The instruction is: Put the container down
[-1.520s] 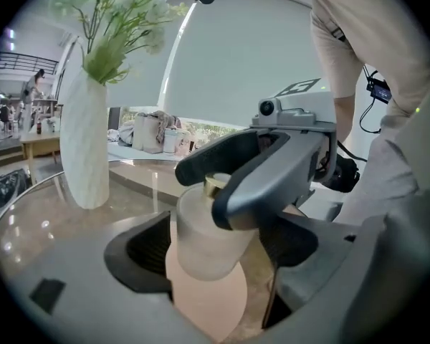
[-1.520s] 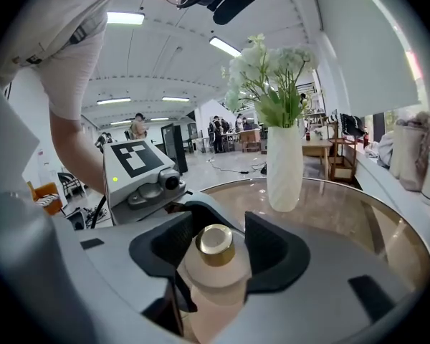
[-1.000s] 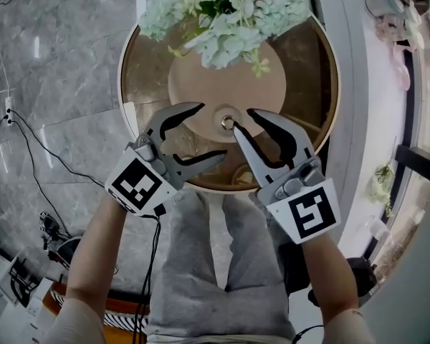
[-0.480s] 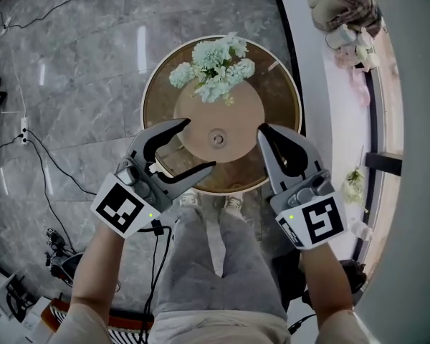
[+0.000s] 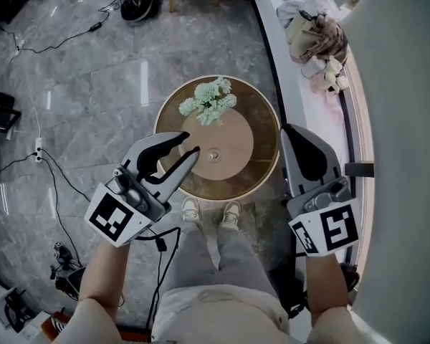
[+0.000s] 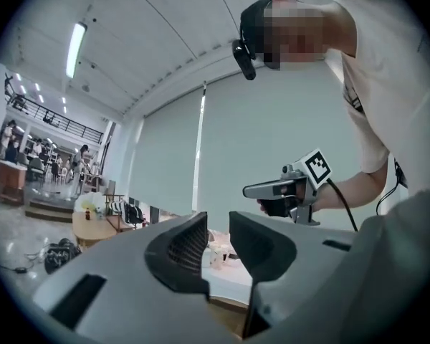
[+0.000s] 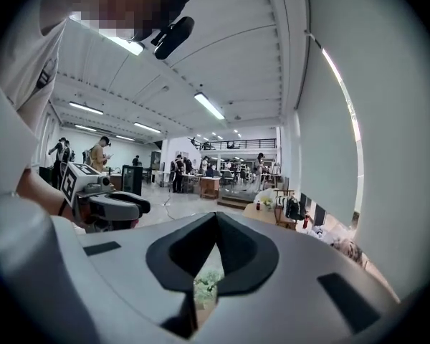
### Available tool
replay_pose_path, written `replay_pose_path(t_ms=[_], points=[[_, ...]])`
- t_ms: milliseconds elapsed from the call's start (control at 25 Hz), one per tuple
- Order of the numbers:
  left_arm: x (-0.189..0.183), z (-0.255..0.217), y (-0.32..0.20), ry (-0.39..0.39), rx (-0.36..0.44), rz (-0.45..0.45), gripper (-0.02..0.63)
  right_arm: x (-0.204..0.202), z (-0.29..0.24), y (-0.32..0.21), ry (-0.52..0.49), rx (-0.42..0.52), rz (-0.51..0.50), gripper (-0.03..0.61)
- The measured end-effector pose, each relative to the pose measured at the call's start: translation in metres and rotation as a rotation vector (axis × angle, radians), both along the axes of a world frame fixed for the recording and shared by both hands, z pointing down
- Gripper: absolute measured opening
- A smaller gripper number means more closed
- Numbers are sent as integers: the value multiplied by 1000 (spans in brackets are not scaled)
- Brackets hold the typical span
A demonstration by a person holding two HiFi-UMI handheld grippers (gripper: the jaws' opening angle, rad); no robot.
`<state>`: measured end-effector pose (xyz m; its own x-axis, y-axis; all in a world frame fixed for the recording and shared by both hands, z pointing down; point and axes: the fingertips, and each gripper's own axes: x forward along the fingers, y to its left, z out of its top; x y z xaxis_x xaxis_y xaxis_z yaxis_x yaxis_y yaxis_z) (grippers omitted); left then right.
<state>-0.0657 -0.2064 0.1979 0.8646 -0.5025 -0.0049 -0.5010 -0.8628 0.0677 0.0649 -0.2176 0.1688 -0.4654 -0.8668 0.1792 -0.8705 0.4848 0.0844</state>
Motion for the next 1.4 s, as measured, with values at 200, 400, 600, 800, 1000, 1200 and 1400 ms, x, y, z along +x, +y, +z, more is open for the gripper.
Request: replay_pose_path(t_ms=[200, 400, 600, 800, 1000, 1200, 1400], points=[[-9, -75, 10, 15, 49, -30, 38, 0, -89, 13, 9, 95, 8, 7], [-15, -123, 28, -8, 107, -37, 24, -2, -146, 35, 15, 168, 4, 6], [-30, -161, 46, -12, 115, -123, 8, -4, -191, 67, -21, 206, 0, 7], [-32, -172, 66, -28, 154, -206, 8, -8, -196, 97, -25, 195, -26, 7], [-31, -169, 82, -66, 171, -246, 8, -9, -185, 115, -39, 153, -45, 8], [-34, -152, 91, -133, 172, -261, 8, -9, -165, 126, -48, 113, -61, 8], [-34, -140, 94, -137, 135, -272, 8, -15, -154, 128, -37, 94, -89, 6]])
